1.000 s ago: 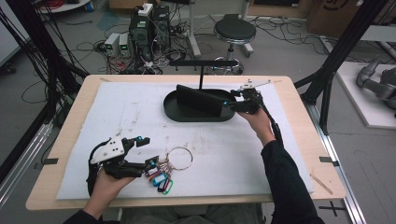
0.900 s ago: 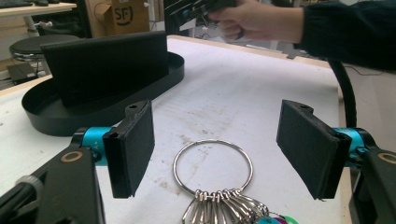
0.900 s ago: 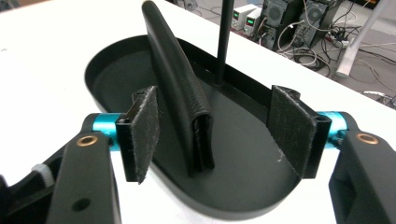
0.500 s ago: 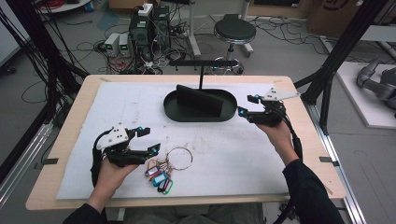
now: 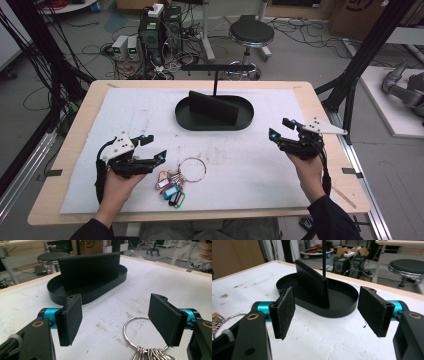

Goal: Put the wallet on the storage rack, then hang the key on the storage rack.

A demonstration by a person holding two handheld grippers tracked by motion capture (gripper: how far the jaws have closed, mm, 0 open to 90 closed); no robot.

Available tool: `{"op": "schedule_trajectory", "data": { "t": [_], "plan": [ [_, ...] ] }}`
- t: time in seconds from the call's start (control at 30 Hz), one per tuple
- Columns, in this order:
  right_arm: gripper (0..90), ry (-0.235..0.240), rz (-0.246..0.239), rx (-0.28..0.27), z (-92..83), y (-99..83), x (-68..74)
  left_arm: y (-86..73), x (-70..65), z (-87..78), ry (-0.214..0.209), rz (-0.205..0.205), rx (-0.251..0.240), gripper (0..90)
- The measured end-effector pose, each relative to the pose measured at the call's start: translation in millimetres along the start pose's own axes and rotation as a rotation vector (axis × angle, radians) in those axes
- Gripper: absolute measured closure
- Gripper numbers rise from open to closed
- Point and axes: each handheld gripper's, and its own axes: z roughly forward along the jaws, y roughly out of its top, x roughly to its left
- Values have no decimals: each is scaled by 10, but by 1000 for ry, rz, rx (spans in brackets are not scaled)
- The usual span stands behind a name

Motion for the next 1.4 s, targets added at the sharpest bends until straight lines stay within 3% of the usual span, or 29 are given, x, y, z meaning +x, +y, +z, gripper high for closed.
{"op": "schedule_trajectory", "data": {
  "t": [0.13, 0.33, 0.63, 0.83, 0.97, 1.07, 1.2, 1.27, 1.4],
  "plan": [
    [302, -25, 13, -11, -44, -120, 61, 0, 14, -52, 23, -1, -19, 276],
    [285, -49, 2, -7, -111, -149, 106, 2, 11, -35, 32, 3, -20, 276],
    [287, -93, 4, -21, -183, -210, 3, 20, 4, -5, 19, 8, -14, 276],
    [287, -107, 0, -21, -196, -212, -42, 18, 34, 14, -19, -24, -1, 275],
    [287, -91, 13, -24, -167, -227, -65, 31, 17, 18, -39, -15, 15, 273],
    [286, -93, -4, -30, -138, -239, -65, 38, 11, 31, -42, -21, 25, 280],
    [268, -86, -14, -37, -100, -246, -57, 30, -6, 75, -70, -40, 50, 323],
    [266, -80, -25, -46, -86, -247, -47, 18, -23, 116, -91, -48, 67, 401],
    [265, -85, -55, -52, -76, -253, -15, -1, -51, 230, -111, -64, 115, 424]
  ]
}}
